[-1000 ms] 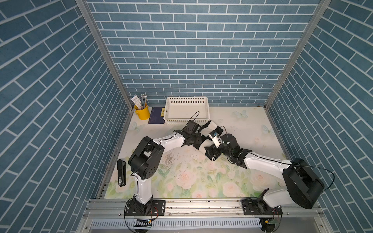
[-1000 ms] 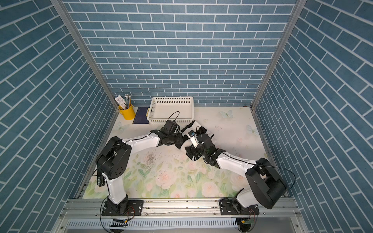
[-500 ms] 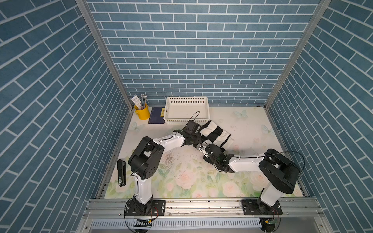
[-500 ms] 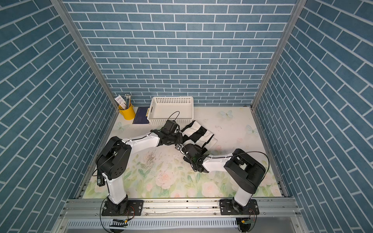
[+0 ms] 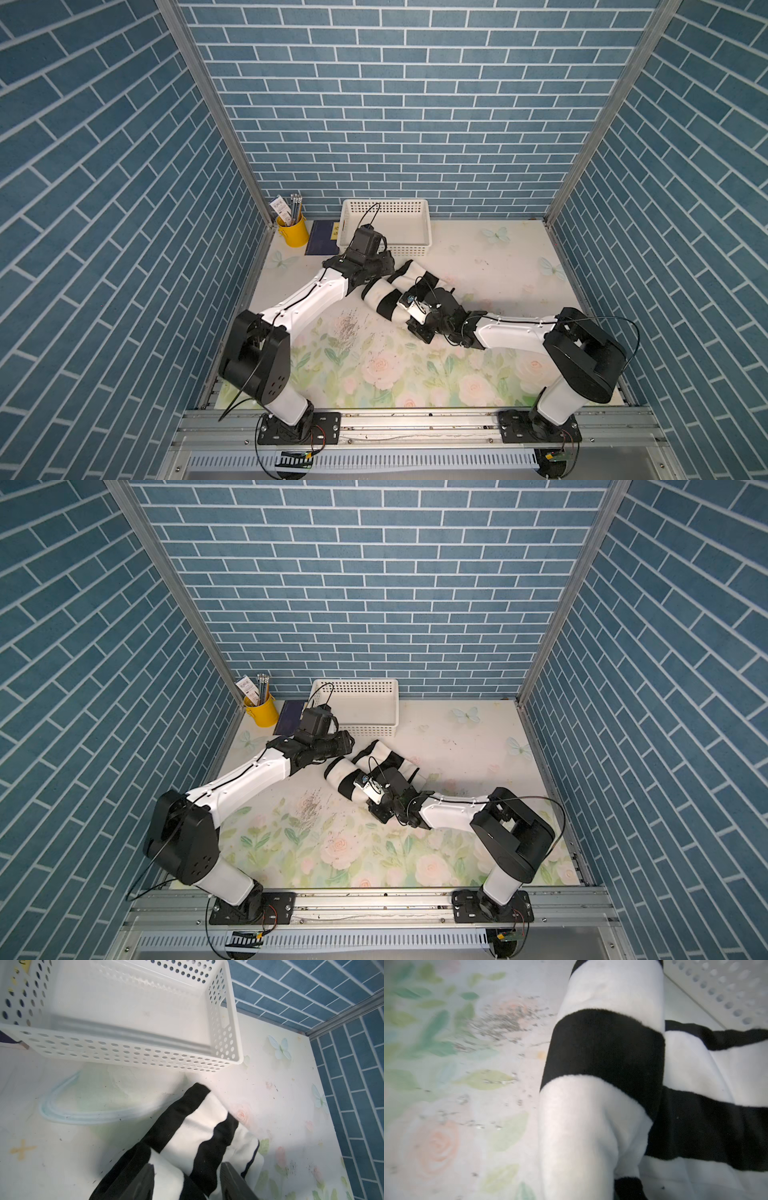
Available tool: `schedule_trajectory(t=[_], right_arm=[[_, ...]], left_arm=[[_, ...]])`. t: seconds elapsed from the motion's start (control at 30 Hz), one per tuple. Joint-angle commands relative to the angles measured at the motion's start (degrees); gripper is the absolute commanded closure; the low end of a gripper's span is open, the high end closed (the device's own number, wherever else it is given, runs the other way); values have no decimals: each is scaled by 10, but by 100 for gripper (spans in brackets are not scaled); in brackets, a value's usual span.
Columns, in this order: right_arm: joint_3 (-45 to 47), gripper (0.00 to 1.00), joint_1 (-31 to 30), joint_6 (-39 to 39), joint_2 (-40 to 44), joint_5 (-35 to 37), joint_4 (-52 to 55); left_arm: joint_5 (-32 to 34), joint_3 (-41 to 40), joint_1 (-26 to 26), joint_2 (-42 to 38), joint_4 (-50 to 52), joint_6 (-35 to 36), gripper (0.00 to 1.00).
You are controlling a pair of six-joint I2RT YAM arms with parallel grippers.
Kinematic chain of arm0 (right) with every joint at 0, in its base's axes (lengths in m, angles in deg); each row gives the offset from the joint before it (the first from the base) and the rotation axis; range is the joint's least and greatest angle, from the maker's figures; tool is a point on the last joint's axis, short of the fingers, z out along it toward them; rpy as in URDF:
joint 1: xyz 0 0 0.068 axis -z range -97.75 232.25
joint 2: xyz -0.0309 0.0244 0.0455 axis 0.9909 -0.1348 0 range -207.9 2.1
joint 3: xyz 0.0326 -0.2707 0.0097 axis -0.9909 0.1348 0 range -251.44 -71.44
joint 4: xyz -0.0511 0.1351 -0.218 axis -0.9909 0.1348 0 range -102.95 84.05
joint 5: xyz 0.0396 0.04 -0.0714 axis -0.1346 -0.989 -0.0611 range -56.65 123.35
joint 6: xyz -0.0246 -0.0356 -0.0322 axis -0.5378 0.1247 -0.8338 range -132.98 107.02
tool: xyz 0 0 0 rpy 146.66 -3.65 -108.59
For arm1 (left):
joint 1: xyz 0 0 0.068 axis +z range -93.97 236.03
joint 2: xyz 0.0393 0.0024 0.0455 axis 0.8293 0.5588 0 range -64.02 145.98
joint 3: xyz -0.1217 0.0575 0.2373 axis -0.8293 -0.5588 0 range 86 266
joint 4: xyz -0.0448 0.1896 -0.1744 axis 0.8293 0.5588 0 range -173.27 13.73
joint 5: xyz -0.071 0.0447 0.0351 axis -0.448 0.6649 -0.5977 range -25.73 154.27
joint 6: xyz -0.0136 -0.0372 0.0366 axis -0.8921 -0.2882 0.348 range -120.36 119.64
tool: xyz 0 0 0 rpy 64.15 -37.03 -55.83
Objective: Roll up the pillowcase
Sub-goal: Roll the pillowcase at the center of the board.
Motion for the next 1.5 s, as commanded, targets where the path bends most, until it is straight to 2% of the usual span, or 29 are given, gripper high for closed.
schedule_trajectory(t=[0.0, 0.23, 0.43, 0.57, 0.67, 0.77, 0.87, 0.93, 1.07, 1.27, 1.43, 1.47], right_arm=[[17, 99, 45, 118, 5, -159, -28], [6, 92, 142, 193, -72, -303, -45], [-3, 87, 185, 248, -128, -356, -65], [-3, 68, 196, 265, -126, -344, -64], [-3, 47, 195, 266, -107, -320, -56], [-7, 26, 179, 217, -48, -223, -8], [-31, 17, 130, 132, 10, -67, 70], [-31, 0, 90, 77, 41, 29, 85], [-16, 0, 8, -20, 69, 198, 71], [0, 0, -92, -137, 45, 392, 11], [-8, 0, -106, -152, -6, 402, -7], [-10, 4, -106, -152, -15, 398, -8]], left_arm=[[-6, -31, -4, -4, 25, 12, 44], [-24, -67, -18, -8, -5, 1, 44], [-24, -83, -38, 32, -20, -2, 45], [-21, -90, -49, 66, -26, -15, 46], [-18, -86, -55, 96, -28, -19, 47], [-17, -77, -57, 119, -29, -20, 47], [-17, -71, -57, 127, -32, -19, 48], [-17, -69, -58, 129, -33, -19, 48], [-16, -67, -57, 129, -33, -18, 47], [-16, -68, -57, 126, -32, -18, 48], [-15, -68, -58, 123, -31, -18, 48], [-15, -67, -57, 122, -30, -18, 48]])
